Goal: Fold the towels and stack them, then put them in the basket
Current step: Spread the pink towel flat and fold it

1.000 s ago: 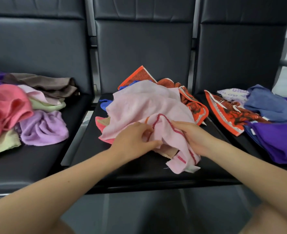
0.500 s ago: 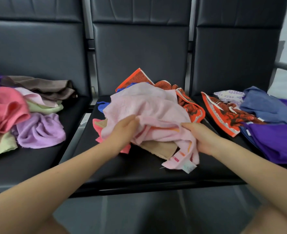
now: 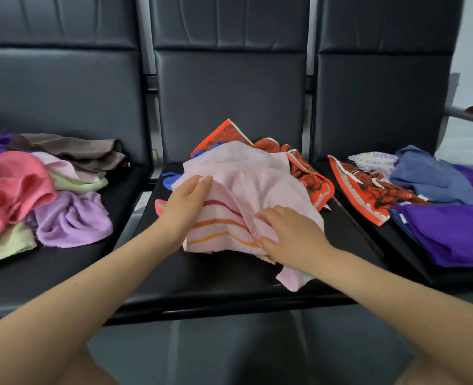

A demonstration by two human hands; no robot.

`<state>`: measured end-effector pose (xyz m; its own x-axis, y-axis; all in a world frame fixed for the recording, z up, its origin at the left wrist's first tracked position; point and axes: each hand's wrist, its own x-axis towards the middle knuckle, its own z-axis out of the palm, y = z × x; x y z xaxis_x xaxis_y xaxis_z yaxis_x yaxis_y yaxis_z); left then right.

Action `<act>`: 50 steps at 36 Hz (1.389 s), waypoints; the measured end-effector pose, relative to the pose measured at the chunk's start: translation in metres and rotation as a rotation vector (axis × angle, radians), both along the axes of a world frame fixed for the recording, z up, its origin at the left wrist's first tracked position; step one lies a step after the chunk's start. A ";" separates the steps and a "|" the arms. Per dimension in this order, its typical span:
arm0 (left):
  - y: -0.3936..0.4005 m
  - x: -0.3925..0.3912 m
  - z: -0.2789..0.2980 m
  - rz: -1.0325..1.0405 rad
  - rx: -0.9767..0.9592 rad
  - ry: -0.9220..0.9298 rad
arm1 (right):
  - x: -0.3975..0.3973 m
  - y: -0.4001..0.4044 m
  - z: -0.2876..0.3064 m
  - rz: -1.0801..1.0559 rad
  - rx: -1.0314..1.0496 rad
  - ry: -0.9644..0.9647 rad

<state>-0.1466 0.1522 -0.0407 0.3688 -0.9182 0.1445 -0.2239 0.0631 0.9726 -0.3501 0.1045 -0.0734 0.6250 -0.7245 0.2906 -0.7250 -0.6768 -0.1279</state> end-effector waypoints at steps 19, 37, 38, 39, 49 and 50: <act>-0.014 0.056 -0.007 0.319 -0.020 -0.059 | -0.026 -0.010 0.041 -0.086 0.448 -0.208; -0.034 0.059 -0.014 0.242 0.008 -0.184 | -0.055 -0.078 0.030 -0.454 0.599 -1.015; -0.037 0.057 -0.015 0.232 0.026 -0.192 | -0.051 -0.081 0.028 -0.468 0.604 -1.027; -0.039 0.056 -0.017 0.229 0.047 -0.207 | -0.046 -0.084 0.027 -0.484 0.619 -1.038; -0.056 0.057 -0.019 0.215 0.163 0.067 | -0.008 -0.089 0.022 -0.454 0.842 -1.085; -0.055 0.056 -0.018 0.218 0.133 0.038 | -0.008 -0.089 0.022 -0.425 0.810 -1.122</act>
<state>-0.0906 0.0969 -0.0584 0.5628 -0.8265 0.0102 -0.1812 -0.1113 0.9771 -0.3578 0.0156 -0.0511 0.0473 -0.9940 -0.0989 -0.1109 0.0932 -0.9895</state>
